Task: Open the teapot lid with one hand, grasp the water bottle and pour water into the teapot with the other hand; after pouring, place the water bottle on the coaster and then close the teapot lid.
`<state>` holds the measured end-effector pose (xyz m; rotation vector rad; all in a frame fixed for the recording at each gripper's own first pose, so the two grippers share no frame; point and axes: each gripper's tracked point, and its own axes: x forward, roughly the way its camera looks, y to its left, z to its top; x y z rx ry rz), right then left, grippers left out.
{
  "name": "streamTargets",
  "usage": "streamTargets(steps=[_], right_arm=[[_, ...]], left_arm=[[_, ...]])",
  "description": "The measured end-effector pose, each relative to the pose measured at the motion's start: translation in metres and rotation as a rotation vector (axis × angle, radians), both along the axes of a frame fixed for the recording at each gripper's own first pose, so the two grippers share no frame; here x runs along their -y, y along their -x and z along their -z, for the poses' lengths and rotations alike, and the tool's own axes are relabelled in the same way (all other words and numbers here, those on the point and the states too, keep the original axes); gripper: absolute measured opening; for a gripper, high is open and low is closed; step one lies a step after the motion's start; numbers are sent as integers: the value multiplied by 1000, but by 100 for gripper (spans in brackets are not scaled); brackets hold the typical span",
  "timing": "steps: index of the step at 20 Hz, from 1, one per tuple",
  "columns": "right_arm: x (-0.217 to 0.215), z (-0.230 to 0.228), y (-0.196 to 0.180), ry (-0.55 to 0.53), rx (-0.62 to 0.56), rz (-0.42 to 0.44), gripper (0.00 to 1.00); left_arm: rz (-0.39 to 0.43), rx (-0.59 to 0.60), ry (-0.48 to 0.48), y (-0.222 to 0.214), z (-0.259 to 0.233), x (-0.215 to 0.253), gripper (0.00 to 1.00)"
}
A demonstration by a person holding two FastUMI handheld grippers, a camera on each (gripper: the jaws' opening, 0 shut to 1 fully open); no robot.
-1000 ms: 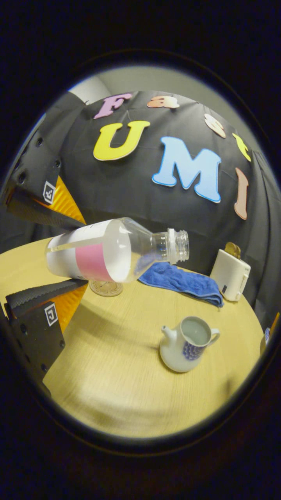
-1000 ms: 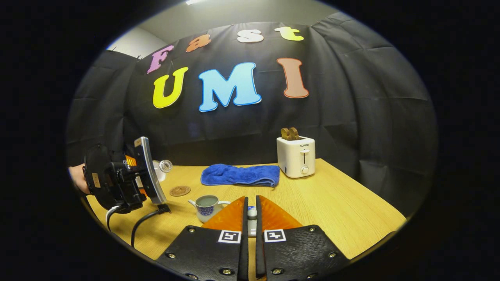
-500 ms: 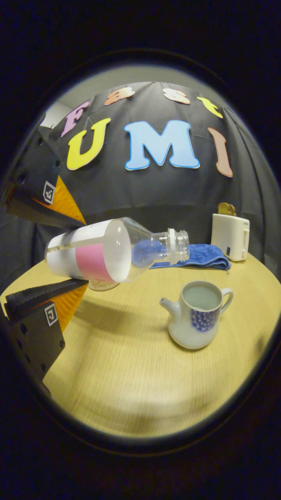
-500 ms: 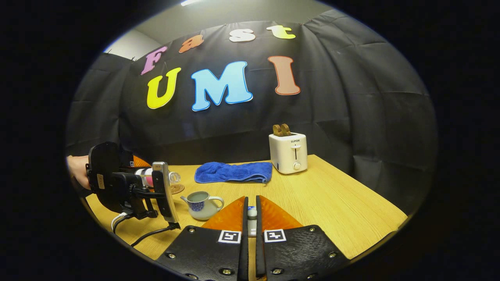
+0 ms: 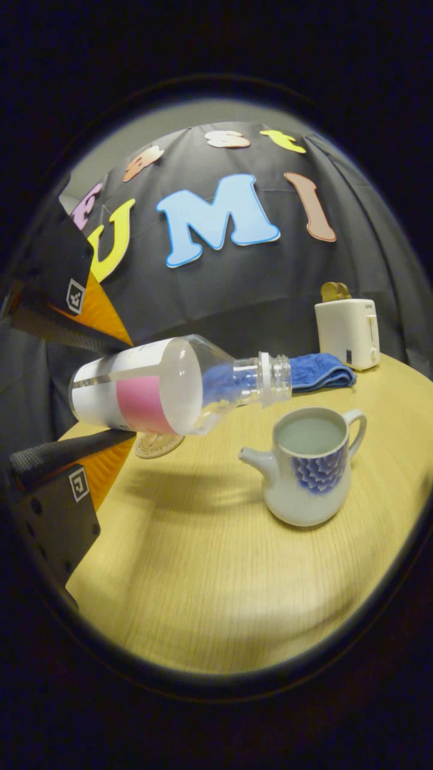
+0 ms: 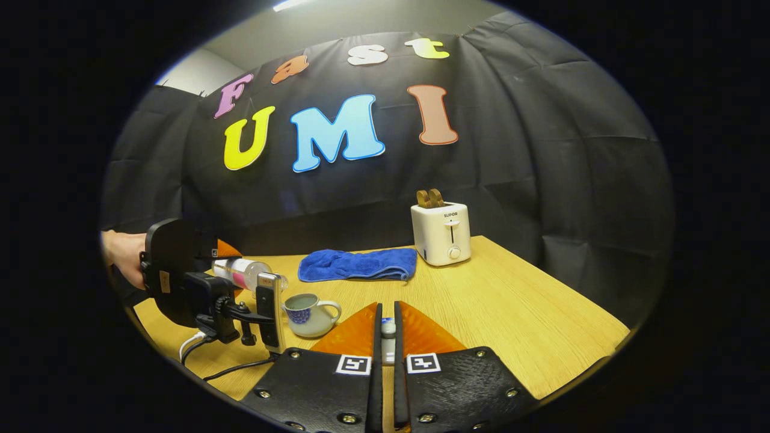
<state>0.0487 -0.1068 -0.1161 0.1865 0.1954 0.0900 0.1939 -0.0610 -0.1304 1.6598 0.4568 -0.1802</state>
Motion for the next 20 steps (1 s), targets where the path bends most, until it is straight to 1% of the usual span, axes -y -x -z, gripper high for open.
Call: streamTargets(steps=[2,10,15,20], right_arm=[[-1,-3,1,-5,6,-4,7],[0,-6,6,-6,19,-7,7],[3,-5,8,-15,20,-2,7],[4,-7,10,-11,27,-1,7]], left_arm=[[23,1,-31,0,-3,3,83],[55,-9,-154,0,-8,7,83],[69,-3,-179,3,-11,10,83],[68,-4,-240,1,-10,8,83]])
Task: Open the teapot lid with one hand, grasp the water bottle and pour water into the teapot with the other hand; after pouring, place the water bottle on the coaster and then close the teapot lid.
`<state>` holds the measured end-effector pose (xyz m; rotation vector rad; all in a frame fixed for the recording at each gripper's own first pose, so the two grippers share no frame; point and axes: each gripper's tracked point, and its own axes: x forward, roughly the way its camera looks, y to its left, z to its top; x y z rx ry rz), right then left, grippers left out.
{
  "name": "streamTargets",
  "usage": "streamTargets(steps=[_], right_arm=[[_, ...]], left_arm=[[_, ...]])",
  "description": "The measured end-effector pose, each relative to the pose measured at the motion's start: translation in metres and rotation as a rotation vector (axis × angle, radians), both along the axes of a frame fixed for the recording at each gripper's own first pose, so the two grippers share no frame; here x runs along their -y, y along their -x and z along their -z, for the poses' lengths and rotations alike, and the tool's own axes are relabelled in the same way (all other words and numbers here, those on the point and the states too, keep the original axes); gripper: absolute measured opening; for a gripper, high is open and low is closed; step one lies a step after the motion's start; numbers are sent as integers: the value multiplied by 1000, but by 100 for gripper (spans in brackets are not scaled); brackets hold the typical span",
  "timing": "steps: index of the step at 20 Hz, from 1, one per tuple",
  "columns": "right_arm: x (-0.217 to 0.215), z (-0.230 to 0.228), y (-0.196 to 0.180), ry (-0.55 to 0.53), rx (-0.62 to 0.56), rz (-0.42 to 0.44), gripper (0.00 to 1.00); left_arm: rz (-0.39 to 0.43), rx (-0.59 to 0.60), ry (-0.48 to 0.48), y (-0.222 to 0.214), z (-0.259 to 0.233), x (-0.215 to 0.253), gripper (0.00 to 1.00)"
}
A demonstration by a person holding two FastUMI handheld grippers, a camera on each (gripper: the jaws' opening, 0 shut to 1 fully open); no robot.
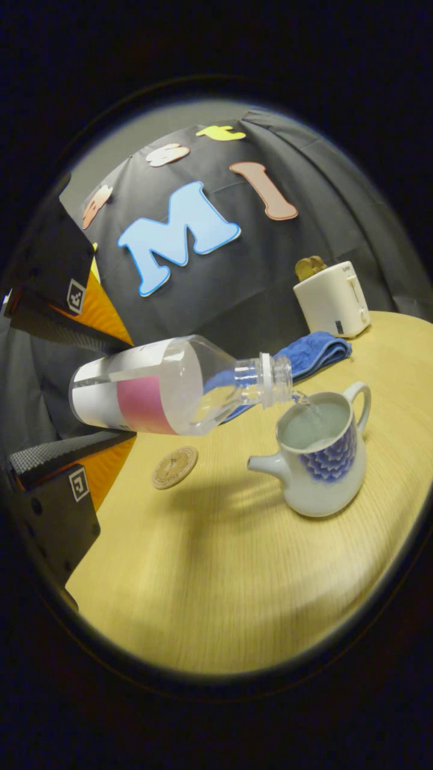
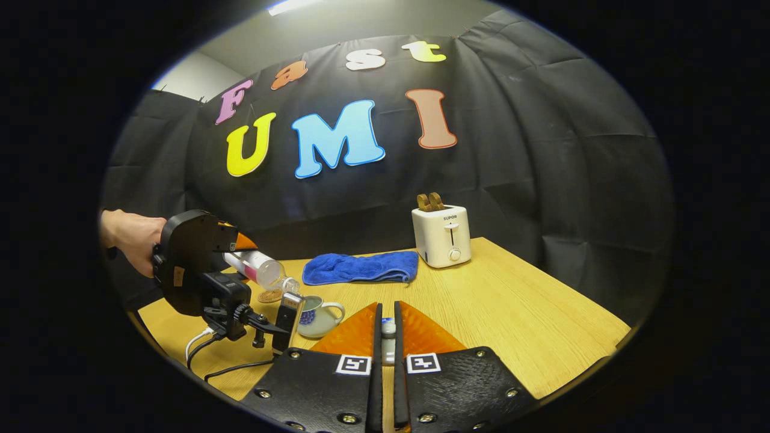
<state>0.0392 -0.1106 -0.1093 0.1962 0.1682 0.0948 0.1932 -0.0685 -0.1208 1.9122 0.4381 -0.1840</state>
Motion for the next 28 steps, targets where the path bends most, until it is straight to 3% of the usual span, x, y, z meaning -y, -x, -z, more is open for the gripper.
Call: streamTargets(steps=[28], right_arm=[[2,4,5,-4,-2,-8,7]], left_arm=[[98,28,-304,8,-14,21,83]])
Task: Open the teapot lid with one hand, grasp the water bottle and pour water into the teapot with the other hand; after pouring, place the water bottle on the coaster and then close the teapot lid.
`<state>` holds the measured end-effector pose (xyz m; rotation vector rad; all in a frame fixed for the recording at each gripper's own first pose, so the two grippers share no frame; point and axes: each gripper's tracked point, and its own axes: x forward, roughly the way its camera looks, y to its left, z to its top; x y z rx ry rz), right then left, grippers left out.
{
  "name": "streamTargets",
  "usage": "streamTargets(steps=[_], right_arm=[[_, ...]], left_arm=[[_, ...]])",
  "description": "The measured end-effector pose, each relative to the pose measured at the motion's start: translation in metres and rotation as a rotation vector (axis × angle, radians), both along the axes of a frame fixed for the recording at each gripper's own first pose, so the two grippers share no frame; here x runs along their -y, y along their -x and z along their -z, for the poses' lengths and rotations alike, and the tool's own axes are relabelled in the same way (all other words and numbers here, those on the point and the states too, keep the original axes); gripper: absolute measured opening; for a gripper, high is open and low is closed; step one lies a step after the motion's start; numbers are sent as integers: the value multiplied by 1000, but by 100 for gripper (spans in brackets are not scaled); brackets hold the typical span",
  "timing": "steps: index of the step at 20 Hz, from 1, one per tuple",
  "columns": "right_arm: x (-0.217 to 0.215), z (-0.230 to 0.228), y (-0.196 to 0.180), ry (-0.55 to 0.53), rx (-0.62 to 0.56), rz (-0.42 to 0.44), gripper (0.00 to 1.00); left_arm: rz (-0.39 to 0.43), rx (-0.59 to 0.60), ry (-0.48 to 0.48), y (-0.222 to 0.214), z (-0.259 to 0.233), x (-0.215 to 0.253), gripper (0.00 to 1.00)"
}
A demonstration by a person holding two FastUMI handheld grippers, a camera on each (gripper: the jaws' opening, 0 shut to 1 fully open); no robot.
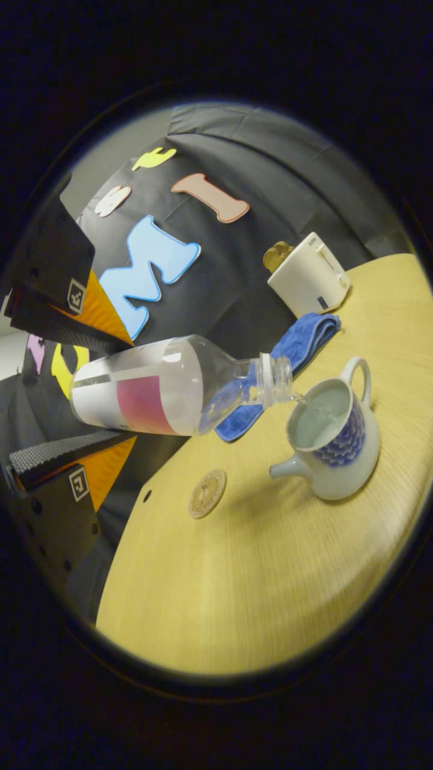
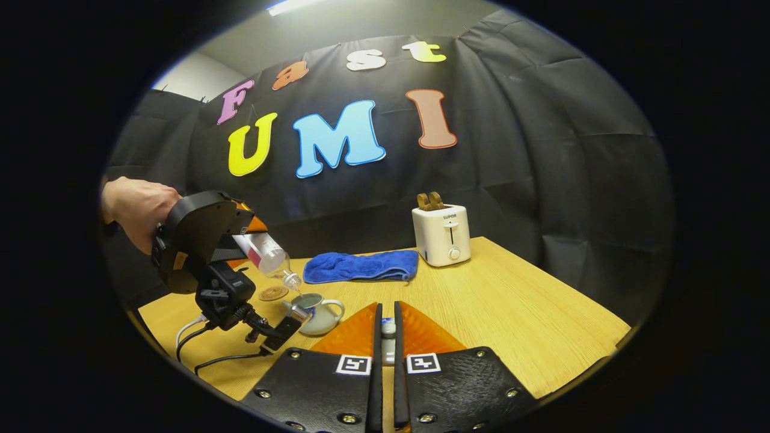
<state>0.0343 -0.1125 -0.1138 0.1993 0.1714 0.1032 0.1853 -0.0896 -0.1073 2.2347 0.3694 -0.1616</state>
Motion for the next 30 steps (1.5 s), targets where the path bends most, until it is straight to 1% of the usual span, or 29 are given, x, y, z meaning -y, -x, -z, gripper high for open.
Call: streamTargets(steps=[6,14,20,24,27,30], right_arm=[[1,0,1,-9,2,-3,7],[0,1,2,-17,5,-4,7],[-1,3,1,-21,-2,-7,7],[-1,5,-1,-20,-6,-9,7],[-3,5,-2,-24,-9,-15,7],[-5,5,-3,-12,-7,-20,7]], left_arm=[[4,0,-16,0,-1,1,83],[19,29,-83,2,-6,8,82],[14,8,-66,1,-2,4,83],[16,3,-36,-1,4,5,83],[19,3,7,1,6,8,83],[7,-3,99,5,17,6,83]])
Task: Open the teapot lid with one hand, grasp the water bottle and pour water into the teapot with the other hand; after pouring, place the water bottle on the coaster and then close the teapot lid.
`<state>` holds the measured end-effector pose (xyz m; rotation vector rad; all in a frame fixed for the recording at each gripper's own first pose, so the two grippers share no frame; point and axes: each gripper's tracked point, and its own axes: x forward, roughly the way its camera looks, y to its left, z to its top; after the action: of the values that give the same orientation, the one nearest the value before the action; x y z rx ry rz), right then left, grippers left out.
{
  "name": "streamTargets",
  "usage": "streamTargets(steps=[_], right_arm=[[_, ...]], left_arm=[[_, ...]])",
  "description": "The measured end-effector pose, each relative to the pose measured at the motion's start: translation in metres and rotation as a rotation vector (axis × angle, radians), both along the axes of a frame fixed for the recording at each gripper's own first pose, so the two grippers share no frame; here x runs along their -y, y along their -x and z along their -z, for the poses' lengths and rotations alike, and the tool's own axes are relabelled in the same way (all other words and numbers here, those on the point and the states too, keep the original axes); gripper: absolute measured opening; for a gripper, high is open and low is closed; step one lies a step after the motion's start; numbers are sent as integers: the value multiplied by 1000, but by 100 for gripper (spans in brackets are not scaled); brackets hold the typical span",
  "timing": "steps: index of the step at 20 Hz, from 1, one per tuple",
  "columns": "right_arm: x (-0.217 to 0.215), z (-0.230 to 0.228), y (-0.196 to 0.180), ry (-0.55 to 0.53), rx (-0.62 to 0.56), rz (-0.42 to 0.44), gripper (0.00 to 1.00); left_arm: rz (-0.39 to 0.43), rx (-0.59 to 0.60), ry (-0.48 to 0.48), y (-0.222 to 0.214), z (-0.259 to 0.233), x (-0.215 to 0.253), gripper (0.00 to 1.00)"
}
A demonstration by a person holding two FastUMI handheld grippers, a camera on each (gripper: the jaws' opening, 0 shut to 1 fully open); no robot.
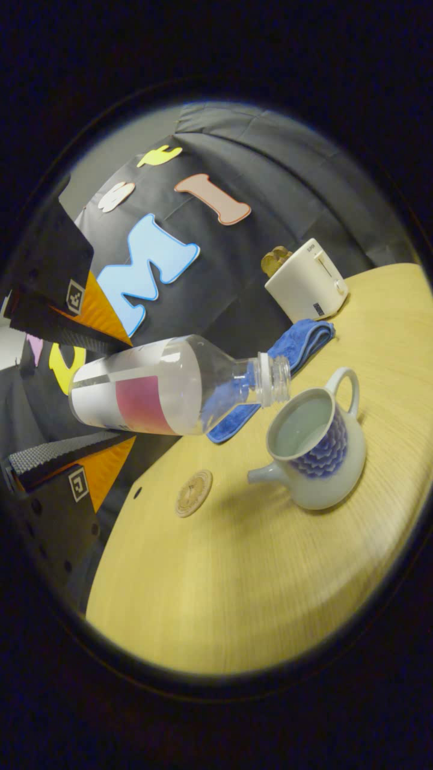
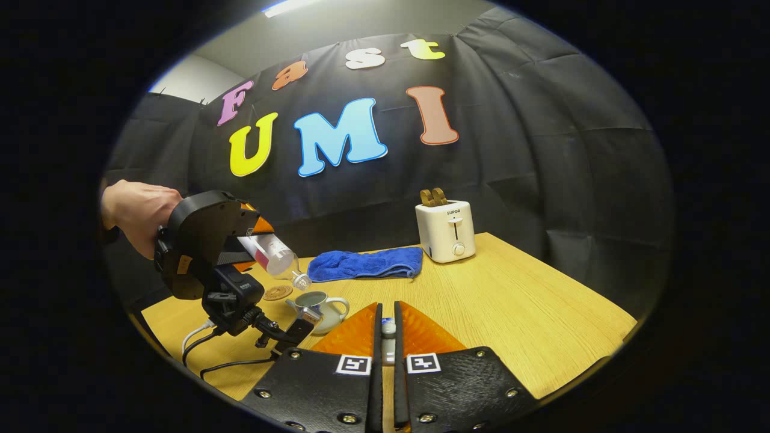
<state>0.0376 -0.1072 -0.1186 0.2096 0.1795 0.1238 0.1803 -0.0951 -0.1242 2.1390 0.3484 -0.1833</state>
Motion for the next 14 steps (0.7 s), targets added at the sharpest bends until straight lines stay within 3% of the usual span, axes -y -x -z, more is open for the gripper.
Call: streamTargets(steps=[1,2,6,10,14], right_arm=[[-2,-1,0,1,2,-1,7],[-1,-2,1,2,4,0,7],[0,-4,2,3,10,3,7],[-1,-4,1,2,7,8,7],[-2,-6,0,18,6,15,7]], left_arm=[[-9,-1,41,1,2,-2,84],[-24,-9,91,2,8,-5,77],[-90,-40,281,5,35,-23,84],[-111,-45,405,5,52,-27,84],[-135,-63,637,13,66,-23,84]])
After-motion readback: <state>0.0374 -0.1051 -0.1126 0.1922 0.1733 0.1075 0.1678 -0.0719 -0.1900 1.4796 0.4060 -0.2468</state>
